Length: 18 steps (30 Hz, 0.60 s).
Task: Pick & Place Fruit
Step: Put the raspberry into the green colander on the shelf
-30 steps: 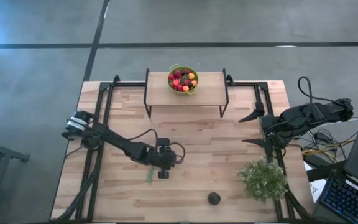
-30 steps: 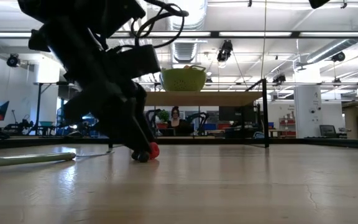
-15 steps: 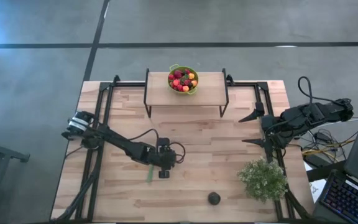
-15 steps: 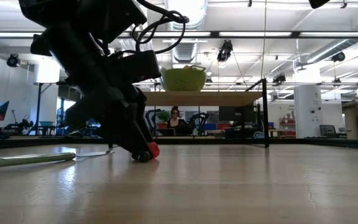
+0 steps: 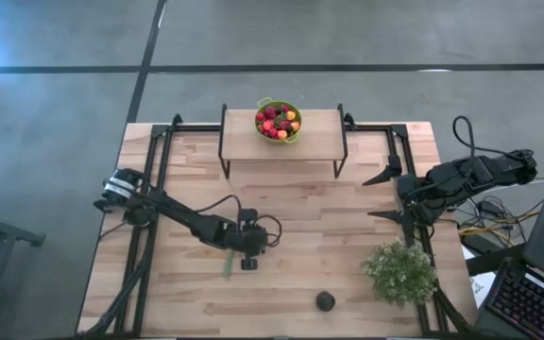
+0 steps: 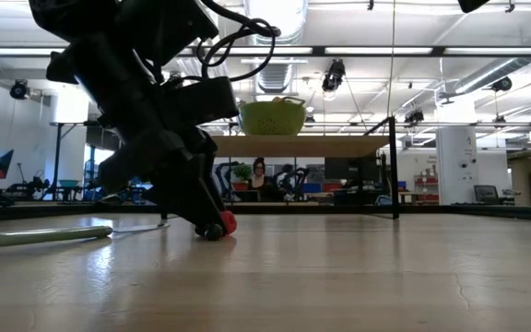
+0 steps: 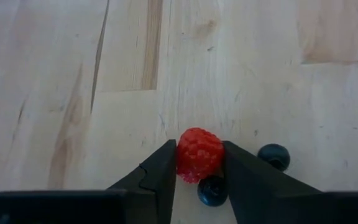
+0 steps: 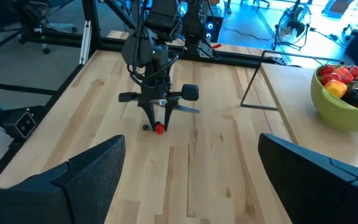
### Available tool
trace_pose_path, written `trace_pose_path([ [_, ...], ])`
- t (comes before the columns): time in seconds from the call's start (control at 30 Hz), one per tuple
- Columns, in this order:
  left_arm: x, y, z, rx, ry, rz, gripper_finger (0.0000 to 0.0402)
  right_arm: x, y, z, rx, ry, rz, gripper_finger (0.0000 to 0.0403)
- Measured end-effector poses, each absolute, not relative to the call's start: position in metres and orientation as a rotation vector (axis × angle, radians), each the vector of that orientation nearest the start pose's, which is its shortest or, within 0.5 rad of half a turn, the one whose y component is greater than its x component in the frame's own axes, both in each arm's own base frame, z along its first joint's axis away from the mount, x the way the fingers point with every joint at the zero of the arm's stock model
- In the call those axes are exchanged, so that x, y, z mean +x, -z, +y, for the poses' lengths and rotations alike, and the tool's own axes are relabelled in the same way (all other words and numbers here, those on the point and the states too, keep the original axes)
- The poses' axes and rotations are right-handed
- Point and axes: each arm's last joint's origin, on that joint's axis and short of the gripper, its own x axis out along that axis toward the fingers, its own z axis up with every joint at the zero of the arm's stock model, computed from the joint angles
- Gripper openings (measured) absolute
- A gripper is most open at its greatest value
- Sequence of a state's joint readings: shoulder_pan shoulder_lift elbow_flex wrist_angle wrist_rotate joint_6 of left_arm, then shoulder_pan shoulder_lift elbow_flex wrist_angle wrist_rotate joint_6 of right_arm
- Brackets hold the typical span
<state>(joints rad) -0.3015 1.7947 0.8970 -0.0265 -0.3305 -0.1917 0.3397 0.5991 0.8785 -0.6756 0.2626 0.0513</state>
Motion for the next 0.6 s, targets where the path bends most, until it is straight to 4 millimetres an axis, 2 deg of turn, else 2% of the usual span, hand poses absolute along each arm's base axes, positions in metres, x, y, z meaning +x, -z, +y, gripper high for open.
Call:
trace_pose_path([
  [0.6,0.3276,-0.1350,-0.0915,0.129,-0.100,0.855,0.0120,0.1053,-0.3407,0.0293,-0.067,-0.066,0.379,0.0363],
])
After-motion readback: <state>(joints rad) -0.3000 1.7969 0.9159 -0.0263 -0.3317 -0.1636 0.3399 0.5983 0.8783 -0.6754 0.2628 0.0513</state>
